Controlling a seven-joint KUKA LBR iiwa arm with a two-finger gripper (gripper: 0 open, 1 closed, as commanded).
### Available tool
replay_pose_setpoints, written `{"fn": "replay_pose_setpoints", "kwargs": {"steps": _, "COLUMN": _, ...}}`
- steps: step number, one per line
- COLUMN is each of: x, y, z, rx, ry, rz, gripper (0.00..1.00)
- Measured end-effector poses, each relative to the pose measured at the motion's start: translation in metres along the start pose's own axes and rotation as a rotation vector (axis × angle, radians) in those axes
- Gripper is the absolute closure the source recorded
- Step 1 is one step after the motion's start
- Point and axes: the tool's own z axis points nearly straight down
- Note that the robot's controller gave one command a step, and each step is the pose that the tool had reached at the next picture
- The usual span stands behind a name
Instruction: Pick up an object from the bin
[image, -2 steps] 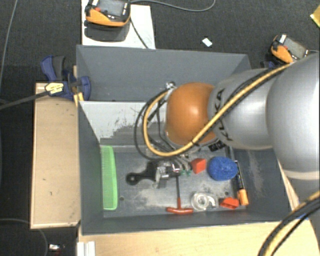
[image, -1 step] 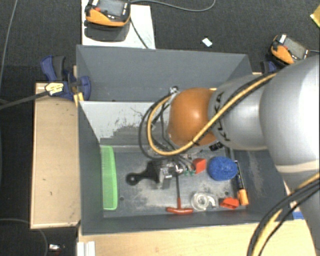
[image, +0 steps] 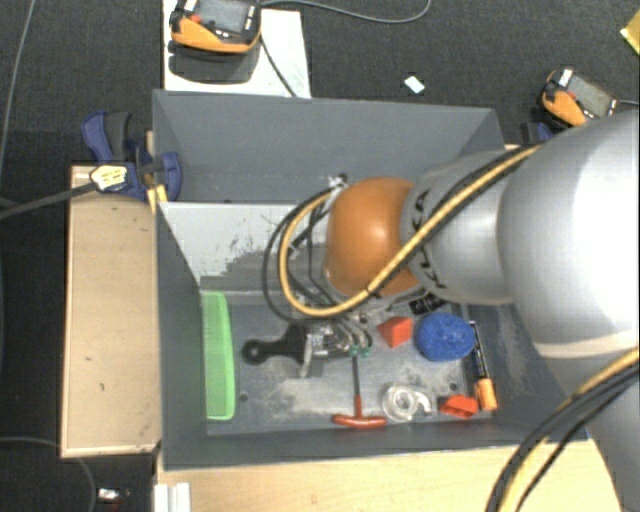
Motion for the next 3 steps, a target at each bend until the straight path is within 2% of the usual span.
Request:
{"fn": "replay_pose_setpoints", "kwargs": {"steps": 1, "x": 0.0, "y": 0.0, "z": 0.0, "rx": 0.0, "ry": 0.0, "rz": 0.001, "gripper": 1.0}}
{"fn": "replay_pose_setpoints", "kwargs": {"steps": 2, "x": 0.003, "y": -0.001, "z": -0.023, "rx": 0.001, "ry": 0.008, "rz": 0.002, "gripper": 1.0}}
{"fn": "replay_pose_setpoints", "kwargs": {"steps": 3, "x": -0.001, "y": 0.0, "z": -0.059, "rx": -0.001, "ry": -0.006, "rz": 0.003, "gripper": 1.0}}
